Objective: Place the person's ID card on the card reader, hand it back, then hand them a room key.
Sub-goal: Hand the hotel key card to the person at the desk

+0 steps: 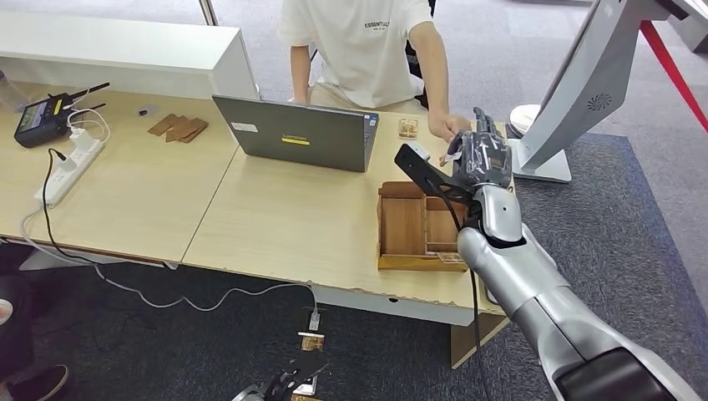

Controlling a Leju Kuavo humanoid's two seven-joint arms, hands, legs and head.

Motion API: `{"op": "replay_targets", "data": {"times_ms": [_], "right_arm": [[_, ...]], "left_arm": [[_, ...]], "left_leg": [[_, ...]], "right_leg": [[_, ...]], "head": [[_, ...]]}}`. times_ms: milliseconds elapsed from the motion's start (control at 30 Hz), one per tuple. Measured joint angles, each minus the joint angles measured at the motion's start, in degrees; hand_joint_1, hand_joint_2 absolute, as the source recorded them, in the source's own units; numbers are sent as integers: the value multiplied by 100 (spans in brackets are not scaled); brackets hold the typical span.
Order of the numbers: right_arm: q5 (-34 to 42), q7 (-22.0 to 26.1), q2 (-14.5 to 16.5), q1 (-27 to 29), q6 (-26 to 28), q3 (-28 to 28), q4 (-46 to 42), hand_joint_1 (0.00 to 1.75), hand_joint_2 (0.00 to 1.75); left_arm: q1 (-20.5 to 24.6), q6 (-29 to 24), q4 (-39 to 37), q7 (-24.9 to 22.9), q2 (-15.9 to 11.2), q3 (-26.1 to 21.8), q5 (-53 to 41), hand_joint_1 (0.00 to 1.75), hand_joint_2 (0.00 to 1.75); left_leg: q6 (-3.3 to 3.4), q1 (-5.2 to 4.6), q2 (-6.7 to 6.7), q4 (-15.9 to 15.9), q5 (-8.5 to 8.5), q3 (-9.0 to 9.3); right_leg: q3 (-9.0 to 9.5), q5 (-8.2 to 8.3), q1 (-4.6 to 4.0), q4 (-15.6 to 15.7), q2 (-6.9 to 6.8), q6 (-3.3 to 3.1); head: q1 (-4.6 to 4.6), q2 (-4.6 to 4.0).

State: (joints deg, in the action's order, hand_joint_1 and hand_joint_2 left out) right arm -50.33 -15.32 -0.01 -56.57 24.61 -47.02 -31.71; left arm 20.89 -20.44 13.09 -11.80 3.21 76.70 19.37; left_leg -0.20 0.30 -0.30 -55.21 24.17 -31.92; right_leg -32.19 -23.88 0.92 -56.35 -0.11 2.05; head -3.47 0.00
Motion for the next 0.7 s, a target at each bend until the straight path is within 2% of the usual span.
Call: {"op": "replay_targets", "data": {"times_ms": [100, 133, 433, 567, 700], "right_arm": [[8, -4, 36, -19, 10, -30, 132, 9, 175], [10, -8, 45, -22, 19, -39, 167, 0, 175], [146, 9, 66, -59, 359, -127, 385, 0, 175], [387, 229, 68, -105, 800, -140, 397, 0, 175], [967, 638, 65, -134, 1328, -138, 252, 0, 175]], "left_arm": [[-1, -30, 0, 14, 0, 28, 1, 0, 175], [-1, -39, 0, 16, 0, 34, 2, 0, 175], [-10, -85, 0, 17, 0, 48, 2, 0, 175], [-25, -139, 0, 17, 0, 48, 11, 0, 175], [-70, -247, 0, 18, -1, 43, 72, 0, 175]], "left_leg": [[0, 0, 0, 0, 1, -3], [0, 0, 1, 0, 1, -4], [0, 0, 2, 0, 0, -2], [0, 0, 3, 0, -1, -1], [0, 0, 3, 0, -1, 0]], "right_leg": [[-4, -1, 0, 0, 0, 0], [-4, -2, 0, 0, 0, 0], [-4, 1, 0, 0, 1, 0], [-3, 2, 0, -1, 1, 0], [-4, 2, 0, -1, 3, 0]], "head": [[-1, 0], [-1, 0], [-1, 0], [-1, 0], [0, 0]]}}
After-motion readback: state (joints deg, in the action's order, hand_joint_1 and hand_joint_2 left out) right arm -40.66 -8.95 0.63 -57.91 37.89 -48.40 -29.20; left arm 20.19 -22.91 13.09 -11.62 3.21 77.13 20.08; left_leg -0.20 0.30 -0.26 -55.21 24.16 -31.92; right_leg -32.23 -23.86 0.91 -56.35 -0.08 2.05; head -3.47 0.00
